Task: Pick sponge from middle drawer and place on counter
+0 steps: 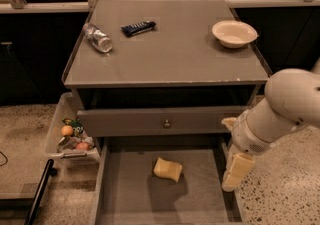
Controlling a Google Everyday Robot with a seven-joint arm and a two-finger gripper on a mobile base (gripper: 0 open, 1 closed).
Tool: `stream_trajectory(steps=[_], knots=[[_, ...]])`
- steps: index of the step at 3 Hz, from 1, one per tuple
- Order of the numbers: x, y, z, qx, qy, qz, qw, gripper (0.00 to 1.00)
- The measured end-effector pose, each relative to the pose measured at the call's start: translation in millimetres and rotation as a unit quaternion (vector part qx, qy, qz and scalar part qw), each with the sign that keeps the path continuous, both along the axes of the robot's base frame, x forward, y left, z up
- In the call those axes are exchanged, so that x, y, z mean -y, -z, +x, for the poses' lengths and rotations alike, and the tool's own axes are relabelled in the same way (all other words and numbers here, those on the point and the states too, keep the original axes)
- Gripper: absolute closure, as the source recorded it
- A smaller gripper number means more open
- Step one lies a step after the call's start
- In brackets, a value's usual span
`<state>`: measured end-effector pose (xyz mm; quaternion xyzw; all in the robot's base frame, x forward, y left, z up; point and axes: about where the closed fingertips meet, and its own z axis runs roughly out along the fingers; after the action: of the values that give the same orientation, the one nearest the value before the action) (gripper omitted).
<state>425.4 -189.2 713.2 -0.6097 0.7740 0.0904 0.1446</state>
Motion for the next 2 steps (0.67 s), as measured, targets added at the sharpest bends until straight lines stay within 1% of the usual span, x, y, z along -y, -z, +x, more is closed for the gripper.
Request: stream_trajectory(steps=[1,2], knots=[[-14.8,55.5,13.1,-0.017,-0.002,0.038,0.9991,0.00],[-26.7,125.4,26.3,-0.034,-0.006,0.070,0.9970,0.00]])
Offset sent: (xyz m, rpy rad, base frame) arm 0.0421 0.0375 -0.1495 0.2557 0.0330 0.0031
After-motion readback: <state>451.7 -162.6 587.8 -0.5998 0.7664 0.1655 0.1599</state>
